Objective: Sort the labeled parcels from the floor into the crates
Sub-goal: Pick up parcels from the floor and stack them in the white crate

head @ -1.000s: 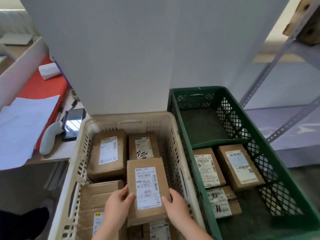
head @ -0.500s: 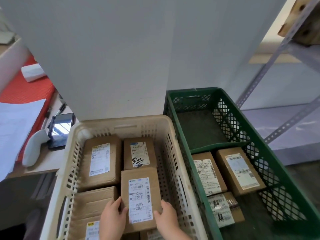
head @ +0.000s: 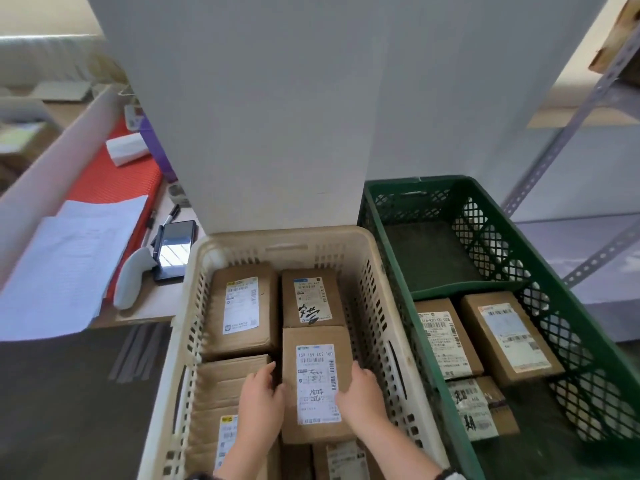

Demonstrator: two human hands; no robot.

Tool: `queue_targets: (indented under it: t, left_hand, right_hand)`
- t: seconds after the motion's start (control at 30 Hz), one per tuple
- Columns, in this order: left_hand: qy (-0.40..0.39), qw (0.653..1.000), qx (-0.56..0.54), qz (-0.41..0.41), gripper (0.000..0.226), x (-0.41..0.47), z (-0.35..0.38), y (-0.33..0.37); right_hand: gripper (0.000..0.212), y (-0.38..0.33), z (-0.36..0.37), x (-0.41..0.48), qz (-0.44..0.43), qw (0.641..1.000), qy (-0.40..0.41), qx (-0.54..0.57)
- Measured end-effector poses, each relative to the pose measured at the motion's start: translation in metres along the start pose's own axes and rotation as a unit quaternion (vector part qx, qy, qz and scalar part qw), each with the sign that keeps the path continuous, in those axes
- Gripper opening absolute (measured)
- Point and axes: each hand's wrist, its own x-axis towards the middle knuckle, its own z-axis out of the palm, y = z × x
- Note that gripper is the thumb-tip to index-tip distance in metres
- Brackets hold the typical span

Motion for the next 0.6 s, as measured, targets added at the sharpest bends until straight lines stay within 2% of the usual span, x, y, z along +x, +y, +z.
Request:
queue_targets:
  t: [0.07, 0.17, 0.33, 0.5, 0.6]
  left_hand:
    - [0.014, 1.0, -0.023, 0.01, 0.041, -0.008, -0.016, 0.012]
    - [0.03, 0.996, -0.077, 0.044, 0.035, -0.028, -0.05, 0.036]
    - [0.07, 0.981, -0.15, 0.102, 0.031, -0.091, -0.12, 0.074]
    - [0.196, 0.952, -0.195, 0.13, 0.026, -0.172, -0.189, 0.074]
    - [0.321, 0.912, -0.236, 0.097, 0.026, -0.223, -0.227, 0.036]
  right_hand:
    - [0.065, -0.018, -0.016, -0.018, -0.064, 0.997, 0.022, 0.023]
    - [0.051, -0.046, -0.044, -0.051, -0.17, 0.984, 0.035, 0.048]
    - [0.037, -0.085, -0.092, -0.124, -0.328, 0.941, 0.05, 0.061]
    - [0.03, -0.113, -0.095, -0.193, -0.499, 0.865, 0.019, 0.046]
    - [0.036, -0.124, -0.074, -0.226, -0.562, 0.825, -0.024, 0.052]
